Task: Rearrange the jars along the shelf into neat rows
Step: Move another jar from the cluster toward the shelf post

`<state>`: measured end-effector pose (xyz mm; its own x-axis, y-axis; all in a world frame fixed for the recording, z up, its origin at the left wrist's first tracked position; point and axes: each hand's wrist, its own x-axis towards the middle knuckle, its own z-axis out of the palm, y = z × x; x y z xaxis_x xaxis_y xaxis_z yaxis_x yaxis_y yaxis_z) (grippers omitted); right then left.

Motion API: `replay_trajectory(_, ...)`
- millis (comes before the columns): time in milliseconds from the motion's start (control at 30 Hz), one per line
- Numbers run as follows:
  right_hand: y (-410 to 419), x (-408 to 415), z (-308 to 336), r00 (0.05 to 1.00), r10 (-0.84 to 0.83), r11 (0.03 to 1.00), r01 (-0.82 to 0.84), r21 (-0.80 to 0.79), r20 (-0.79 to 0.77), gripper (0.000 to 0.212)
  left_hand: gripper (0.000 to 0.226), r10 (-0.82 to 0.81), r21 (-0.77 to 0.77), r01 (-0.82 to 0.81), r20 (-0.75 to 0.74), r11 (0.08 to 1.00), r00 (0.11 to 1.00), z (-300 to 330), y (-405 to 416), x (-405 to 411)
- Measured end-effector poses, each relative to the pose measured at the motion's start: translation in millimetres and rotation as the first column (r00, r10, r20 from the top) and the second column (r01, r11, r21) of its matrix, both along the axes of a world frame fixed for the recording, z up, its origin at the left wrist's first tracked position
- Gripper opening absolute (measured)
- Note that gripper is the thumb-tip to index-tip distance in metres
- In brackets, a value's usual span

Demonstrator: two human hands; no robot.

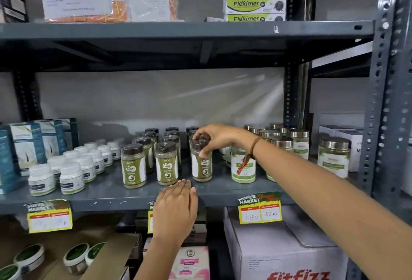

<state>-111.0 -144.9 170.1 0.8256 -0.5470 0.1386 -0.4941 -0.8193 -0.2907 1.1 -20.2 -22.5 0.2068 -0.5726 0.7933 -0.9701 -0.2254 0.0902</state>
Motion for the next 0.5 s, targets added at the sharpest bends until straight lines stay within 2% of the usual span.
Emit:
replay_trajectory(367,-3.3,4.5,-0.9,0.999,-0.034,0.999,0.034,0.008,-0.004,0.066,0.046,0.017,0.014,-0.017,0.009,1.000,1.000,0.7,-0.2,-0.2)
replay_trajectory(500,3.5,2.1,-0.4,0.999,-0.048,0.998,0.048,-0.034,-0.015,0.068,0.047,0.022,0.018,-0.022,0.005,1.000,1.000,0.6,0.3,-0.4)
